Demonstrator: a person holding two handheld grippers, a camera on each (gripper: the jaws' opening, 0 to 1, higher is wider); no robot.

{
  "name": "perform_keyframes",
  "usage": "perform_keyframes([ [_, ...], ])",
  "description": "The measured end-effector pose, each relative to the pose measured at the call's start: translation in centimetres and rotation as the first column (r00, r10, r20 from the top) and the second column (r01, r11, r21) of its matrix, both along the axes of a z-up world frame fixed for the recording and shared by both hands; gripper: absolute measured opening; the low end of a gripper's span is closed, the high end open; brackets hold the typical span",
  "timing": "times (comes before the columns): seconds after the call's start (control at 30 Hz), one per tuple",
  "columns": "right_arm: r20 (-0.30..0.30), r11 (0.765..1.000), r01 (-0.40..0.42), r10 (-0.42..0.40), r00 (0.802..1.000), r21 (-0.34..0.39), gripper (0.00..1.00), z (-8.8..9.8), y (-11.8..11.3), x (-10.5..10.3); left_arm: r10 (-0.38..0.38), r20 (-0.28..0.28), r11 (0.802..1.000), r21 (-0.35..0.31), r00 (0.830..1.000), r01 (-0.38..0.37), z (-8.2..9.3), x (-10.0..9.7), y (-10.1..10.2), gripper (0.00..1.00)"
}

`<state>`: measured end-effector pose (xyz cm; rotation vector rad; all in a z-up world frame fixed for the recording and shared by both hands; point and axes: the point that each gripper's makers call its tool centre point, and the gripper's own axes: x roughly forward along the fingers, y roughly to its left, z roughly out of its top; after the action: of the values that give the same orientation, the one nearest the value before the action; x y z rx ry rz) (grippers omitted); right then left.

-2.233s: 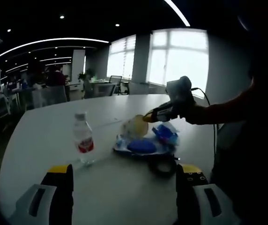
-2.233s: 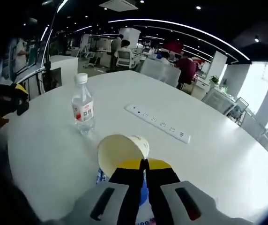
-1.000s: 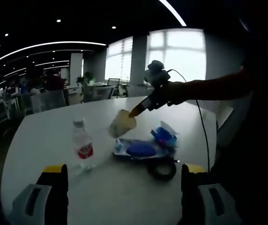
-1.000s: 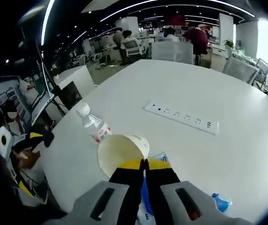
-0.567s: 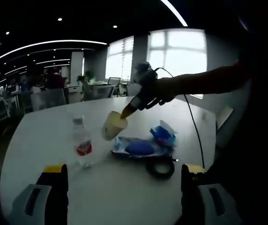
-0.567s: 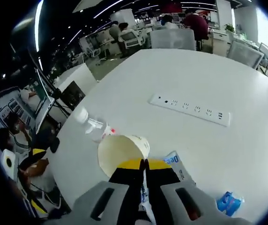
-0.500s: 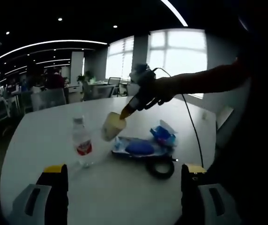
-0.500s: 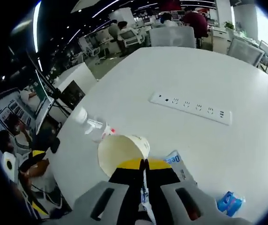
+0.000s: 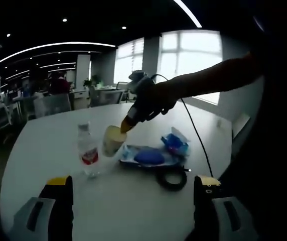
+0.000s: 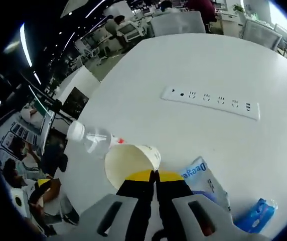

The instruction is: Arrange the tabletop items into an orderly group along one side of the table until the central work area is clear of visible clutter.

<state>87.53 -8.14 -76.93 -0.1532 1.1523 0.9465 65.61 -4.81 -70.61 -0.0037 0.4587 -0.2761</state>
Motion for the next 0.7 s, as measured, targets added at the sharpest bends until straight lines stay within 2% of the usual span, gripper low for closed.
perform_keyframes([
  [0.33,-0.029,0.995,-0.062,0.06,0.998,-0.074,0.0,-1.8,1.0,-0.7,-0.005,-0.008,1.0,-0.008,1.0,0.005,-0.1,0.4,0.0,0.98],
  [0.7,-0.068,0.99,-0.078,0.07,0.995,-0.122,0.0,-3.3,1.2,-0.7,0.021,-0.013,1.0,-0.012,1.0,-0.021,-0.1,0.2,0.6,0.98],
])
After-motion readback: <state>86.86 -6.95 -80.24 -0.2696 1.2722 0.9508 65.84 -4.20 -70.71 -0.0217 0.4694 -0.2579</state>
